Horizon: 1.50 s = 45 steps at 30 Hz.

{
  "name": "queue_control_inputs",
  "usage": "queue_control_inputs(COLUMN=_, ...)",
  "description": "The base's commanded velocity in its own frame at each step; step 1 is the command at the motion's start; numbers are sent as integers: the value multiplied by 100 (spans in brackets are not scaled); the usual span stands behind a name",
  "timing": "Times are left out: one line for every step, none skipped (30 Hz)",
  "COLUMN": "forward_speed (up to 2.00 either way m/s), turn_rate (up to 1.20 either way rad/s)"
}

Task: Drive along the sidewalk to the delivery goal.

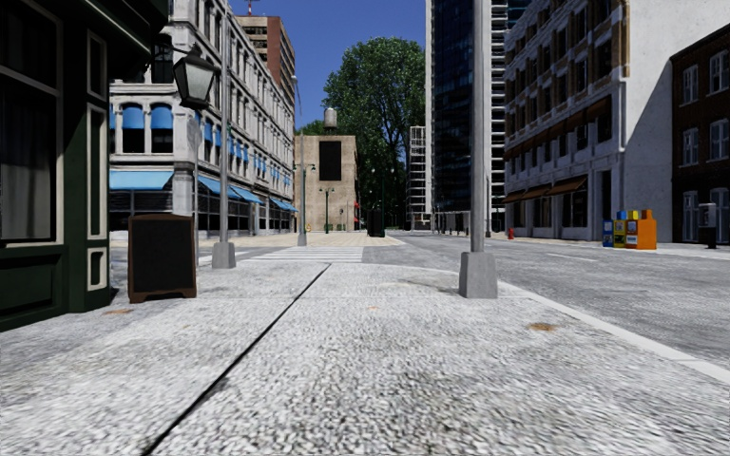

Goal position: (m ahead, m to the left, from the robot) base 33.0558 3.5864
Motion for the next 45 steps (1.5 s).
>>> queue_control_inputs(forward_speed=149, turn_rate=0)
queue_control_inputs(forward_speed=149, turn_rate=0)
queue_control_inputs(forward_speed=149, turn_rate=0)
queue_control_inputs(forward_speed=149, turn_rate=0)
queue_control_inputs(forward_speed=149, turn_rate=0)
queue_control_inputs(forward_speed=149, turn_rate=0)
queue_control_inputs(forward_speed=149, turn_rate=0)
queue_control_inputs(forward_speed=149, turn_rate=0)
queue_control_inputs(forward_speed=149, turn_rate=0)
queue_control_inputs(forward_speed=149, turn_rate=0)
queue_control_inputs(forward_speed=149, turn_rate=0)
queue_control_inputs(forward_speed=149, turn_rate=0)
queue_control_inputs(forward_speed=149, turn_rate=0)
queue_control_inputs(forward_speed=149, turn_rate=0)
queue_control_inputs(forward_speed=150, turn_rate=0)
queue_control_inputs(forward_speed=150, turn_rate=0)
queue_control_inputs(forward_speed=150, turn_rate=0)
queue_control_inputs(forward_speed=151, turn_rate=0)
queue_control_inputs(forward_speed=151, turn_rate=0)
queue_control_inputs(forward_speed=151, turn_rate=0)
queue_control_inputs(forward_speed=152, turn_rate=0)
queue_control_inputs(forward_speed=152, turn_rate=0)
queue_control_inputs(forward_speed=152, turn_rate=0)
queue_control_inputs(forward_speed=152, turn_rate=0)
queue_control_inputs(forward_speed=152, turn_rate=0)
queue_control_inputs(forward_speed=152, turn_rate=0)
queue_control_inputs(forward_speed=152, turn_rate=9)
queue_control_inputs(forward_speed=153, turn_rate=36)
queue_control_inputs(forward_speed=153, turn_rate=88)
queue_control_inputs(forward_speed=153, turn_rate=120)
queue_control_inputs(forward_speed=153, turn_rate=120)
queue_control_inputs(forward_speed=153, turn_rate=120)
queue_control_inputs(forward_speed=153, turn_rate=120)
queue_control_inputs(forward_speed=153, turn_rate=49)
queue_control_inputs(forward_speed=153, turn_rate=28)
queue_control_inputs(forward_speed=153, turn_rate=11)
queue_control_inputs(forward_speed=153, turn_rate=4)
queue_control_inputs(forward_speed=153, turn_rate=4)
queue_control_inputs(forward_speed=153, turn_rate=1)
queue_control_inputs(forward_speed=153, turn_rate=0)
queue_control_inputs(forward_speed=153, turn_rate=0)
queue_control_inputs(forward_speed=153, turn_rate=0)
queue_control_inputs(forward_speed=153, turn_rate=0)
queue_control_inputs(forward_speed=153, turn_rate=0)
queue_control_inputs(forward_speed=153, turn_rate=0)
